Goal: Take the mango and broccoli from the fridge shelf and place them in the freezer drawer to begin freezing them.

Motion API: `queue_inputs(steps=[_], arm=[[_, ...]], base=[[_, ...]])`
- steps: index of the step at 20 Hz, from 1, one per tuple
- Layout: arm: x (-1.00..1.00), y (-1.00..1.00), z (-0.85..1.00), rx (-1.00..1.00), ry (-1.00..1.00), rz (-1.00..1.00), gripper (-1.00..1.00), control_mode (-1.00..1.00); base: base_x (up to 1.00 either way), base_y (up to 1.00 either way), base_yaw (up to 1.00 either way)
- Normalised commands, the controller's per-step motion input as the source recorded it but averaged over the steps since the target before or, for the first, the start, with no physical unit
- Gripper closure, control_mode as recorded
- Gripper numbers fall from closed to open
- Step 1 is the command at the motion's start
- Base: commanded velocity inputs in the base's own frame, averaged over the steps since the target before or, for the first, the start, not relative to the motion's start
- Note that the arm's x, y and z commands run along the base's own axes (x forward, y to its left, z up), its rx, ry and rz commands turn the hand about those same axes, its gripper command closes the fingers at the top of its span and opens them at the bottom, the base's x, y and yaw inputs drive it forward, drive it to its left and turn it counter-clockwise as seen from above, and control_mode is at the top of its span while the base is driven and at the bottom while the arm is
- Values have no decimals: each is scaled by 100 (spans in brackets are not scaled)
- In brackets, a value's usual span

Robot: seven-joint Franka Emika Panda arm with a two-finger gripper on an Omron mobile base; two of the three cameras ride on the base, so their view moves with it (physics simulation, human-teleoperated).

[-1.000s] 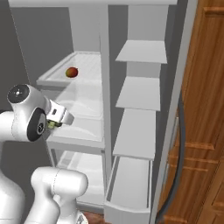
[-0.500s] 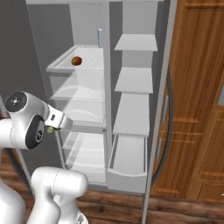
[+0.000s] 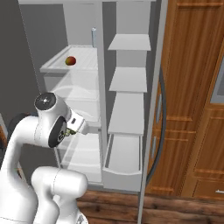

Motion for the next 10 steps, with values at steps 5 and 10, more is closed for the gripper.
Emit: queue_inputs(steps=[5, 10], arm=[[59, -71, -74, 8, 24, -13, 100, -100], [50, -27, -79, -1, 28, -16, 100, -100]], base=[[0, 0, 0], [0, 0, 0]])
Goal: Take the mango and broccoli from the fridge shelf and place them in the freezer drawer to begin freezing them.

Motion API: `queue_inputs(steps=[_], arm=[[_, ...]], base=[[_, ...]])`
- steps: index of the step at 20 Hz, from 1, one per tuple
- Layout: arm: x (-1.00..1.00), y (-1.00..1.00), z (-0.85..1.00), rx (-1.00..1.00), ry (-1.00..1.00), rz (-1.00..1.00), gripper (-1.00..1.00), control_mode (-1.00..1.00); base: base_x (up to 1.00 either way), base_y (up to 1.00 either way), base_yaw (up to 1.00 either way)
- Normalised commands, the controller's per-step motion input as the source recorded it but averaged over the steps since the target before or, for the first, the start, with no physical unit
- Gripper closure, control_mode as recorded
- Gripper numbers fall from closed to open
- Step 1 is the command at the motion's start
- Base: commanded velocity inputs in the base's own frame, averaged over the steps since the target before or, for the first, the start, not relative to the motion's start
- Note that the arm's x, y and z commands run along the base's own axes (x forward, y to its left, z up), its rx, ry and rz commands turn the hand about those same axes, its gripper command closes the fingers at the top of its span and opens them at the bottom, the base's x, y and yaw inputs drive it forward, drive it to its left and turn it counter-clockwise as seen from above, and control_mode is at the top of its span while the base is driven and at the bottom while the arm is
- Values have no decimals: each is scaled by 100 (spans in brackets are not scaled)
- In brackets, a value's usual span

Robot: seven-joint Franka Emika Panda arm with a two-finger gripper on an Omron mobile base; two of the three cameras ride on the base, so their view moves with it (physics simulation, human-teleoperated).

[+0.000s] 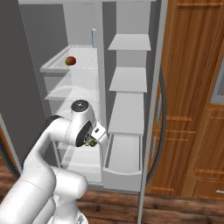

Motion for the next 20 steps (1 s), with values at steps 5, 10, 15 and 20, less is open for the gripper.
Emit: queue_inputs(steps=[5, 10, 15, 20], arm=[[53, -10, -63, -1, 29, -16, 100, -100], [58, -41, -54, 0, 22, -7, 100, -100], [57, -41, -46, 4, 11, 0, 100, -100], [49, -8, -48, 0, 1, 0, 100, -100]], base=[[0, 0, 0], [0, 0, 0], [0, 0, 0], [0, 0, 0]])
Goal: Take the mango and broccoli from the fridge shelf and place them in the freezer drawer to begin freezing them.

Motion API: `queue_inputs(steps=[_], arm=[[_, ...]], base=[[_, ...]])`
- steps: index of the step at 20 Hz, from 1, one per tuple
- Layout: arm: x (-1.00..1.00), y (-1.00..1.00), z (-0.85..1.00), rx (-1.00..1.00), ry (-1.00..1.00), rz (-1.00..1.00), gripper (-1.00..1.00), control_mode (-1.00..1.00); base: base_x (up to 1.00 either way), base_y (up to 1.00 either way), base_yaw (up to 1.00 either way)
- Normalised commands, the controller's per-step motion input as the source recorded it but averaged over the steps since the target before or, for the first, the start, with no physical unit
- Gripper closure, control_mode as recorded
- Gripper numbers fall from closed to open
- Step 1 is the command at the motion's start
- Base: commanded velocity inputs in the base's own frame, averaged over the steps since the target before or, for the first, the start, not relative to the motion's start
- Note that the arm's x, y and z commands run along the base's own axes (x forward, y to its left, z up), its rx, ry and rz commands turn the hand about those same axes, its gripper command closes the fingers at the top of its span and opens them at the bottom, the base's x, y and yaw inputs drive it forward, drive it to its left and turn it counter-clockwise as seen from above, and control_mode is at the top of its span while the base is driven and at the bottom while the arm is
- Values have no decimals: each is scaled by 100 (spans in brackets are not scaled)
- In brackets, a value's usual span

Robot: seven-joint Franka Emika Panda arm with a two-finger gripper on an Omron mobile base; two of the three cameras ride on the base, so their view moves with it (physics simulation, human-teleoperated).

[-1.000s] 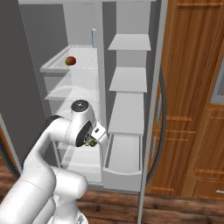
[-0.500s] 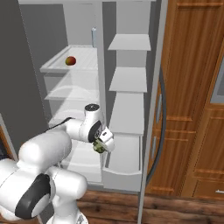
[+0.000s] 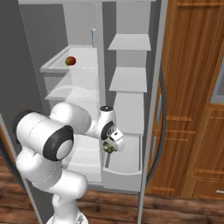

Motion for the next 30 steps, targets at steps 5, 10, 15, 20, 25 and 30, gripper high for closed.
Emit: queue_inputs(steps=[5, 10, 15, 20, 25, 30], arm=[[28, 0, -60, 0, -3, 0, 100, -100], [21, 0, -61, 0, -2, 0, 100, -100], [12, 0, -46, 3, 0, 0, 100, -100], [5, -2, -37, 6, 2, 2, 100, -100], [0, -6, -45, 7, 5, 6, 100, -100], [12, -9, -38, 6, 6, 6, 100, -100]], base=[[0, 0, 0], [0, 0, 0], [0, 0, 0], [0, 0, 0], [0, 0, 0], [0, 0, 0]])
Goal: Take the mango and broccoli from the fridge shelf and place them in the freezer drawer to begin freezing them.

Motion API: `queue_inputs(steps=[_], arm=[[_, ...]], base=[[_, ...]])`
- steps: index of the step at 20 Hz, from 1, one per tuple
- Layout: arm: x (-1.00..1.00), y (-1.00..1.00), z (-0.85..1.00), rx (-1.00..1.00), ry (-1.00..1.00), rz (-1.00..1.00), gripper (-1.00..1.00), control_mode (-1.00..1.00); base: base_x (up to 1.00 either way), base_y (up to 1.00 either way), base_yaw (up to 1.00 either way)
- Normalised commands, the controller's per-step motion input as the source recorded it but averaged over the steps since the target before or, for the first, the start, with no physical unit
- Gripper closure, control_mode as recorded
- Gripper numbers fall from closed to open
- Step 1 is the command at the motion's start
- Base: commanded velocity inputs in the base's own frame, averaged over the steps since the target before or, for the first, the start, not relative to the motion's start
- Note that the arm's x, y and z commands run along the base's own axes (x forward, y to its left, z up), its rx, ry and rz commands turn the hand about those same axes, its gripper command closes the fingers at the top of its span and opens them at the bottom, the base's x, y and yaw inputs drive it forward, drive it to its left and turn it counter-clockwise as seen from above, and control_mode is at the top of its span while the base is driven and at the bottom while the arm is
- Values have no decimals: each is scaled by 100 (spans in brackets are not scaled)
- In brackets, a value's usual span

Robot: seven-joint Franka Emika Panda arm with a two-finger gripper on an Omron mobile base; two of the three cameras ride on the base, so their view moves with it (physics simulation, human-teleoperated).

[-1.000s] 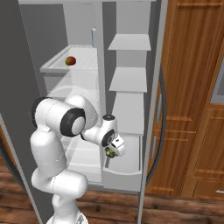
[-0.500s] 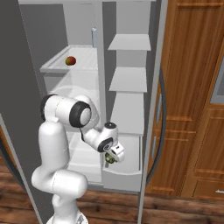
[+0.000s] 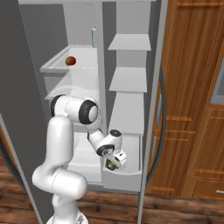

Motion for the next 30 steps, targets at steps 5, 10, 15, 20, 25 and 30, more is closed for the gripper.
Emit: queue_inputs(steps=[5, 10, 15, 20, 25, 30], arm=[[20, -11, -27, 2, 9, 8, 100, -100], [15, -4, -39, 0, 8, 6, 100, -100], [21, 0, 0, 0, 1, 2, 100, -100], [19, 0, 10, 0, 0, 1, 100, -100], [19, -1, -2, 0, 0, 3, 100, -100], [21, -1, 9, 0, 0, 8, 100, -100]], base=[[0, 0, 0], [0, 0, 0], [0, 0, 0], [0, 0, 0], [0, 0, 0], [0, 0, 0]])
